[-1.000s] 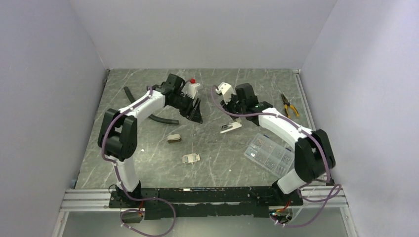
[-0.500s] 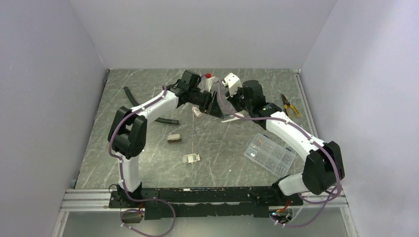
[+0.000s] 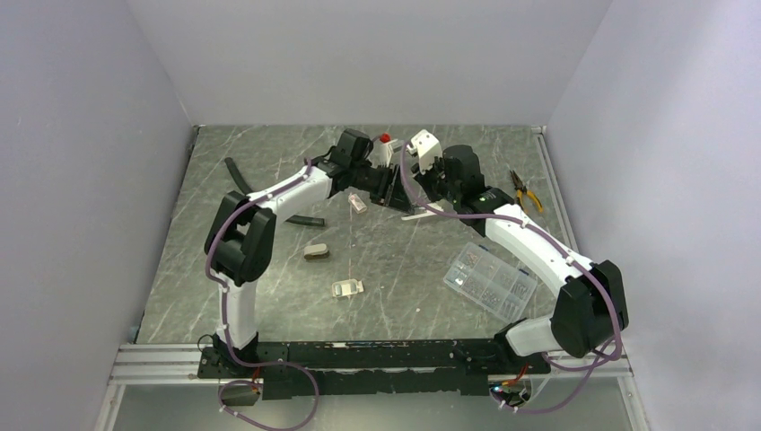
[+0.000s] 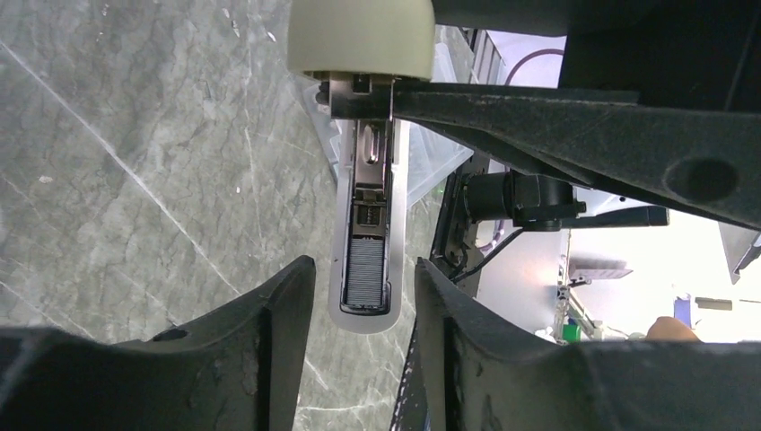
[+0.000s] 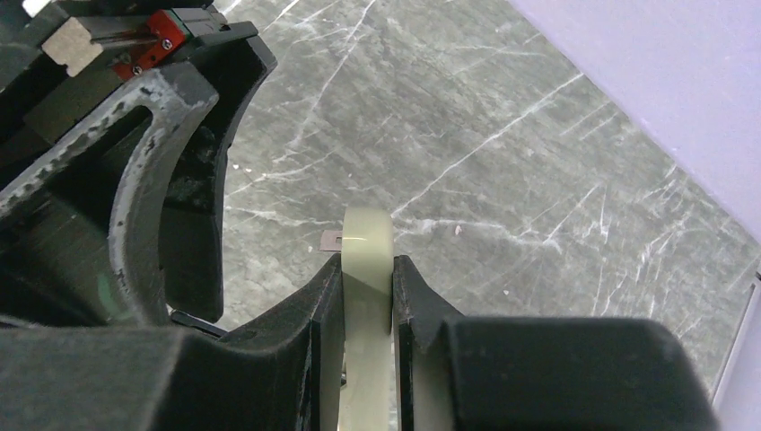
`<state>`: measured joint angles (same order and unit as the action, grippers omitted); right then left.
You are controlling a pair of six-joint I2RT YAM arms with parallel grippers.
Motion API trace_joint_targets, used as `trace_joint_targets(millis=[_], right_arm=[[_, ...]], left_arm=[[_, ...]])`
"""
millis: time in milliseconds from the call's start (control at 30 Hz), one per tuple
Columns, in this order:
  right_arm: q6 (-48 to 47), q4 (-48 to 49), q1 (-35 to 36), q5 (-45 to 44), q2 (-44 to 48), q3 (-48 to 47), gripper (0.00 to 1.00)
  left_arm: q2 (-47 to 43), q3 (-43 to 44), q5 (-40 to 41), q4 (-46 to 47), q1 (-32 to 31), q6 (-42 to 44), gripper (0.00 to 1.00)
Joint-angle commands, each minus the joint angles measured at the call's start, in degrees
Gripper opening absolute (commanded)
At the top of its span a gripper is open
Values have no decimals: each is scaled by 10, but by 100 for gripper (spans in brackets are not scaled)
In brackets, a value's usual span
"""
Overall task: Load the staples into the stapler
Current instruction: Adjust the stapler at the center of the board.
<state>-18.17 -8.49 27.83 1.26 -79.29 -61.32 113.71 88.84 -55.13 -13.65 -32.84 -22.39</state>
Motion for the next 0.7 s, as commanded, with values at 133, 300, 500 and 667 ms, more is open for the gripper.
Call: trace_joint_targets(millis=[133, 300, 500, 667], right_arm=[[13, 30, -1, -12, 12, -10, 0], [15, 30, -2, -12, 11, -11, 0], [16, 27, -1, -11, 15, -8, 14], [16, 21, -1, 12, 26, 4, 44]], left_arm=[[6, 6, 0, 38, -3, -11, 35], [12, 12, -7, 40, -3, -7, 18], [12, 15, 0, 30, -3, 25, 3], [4, 8, 15, 21, -3, 67, 3]])
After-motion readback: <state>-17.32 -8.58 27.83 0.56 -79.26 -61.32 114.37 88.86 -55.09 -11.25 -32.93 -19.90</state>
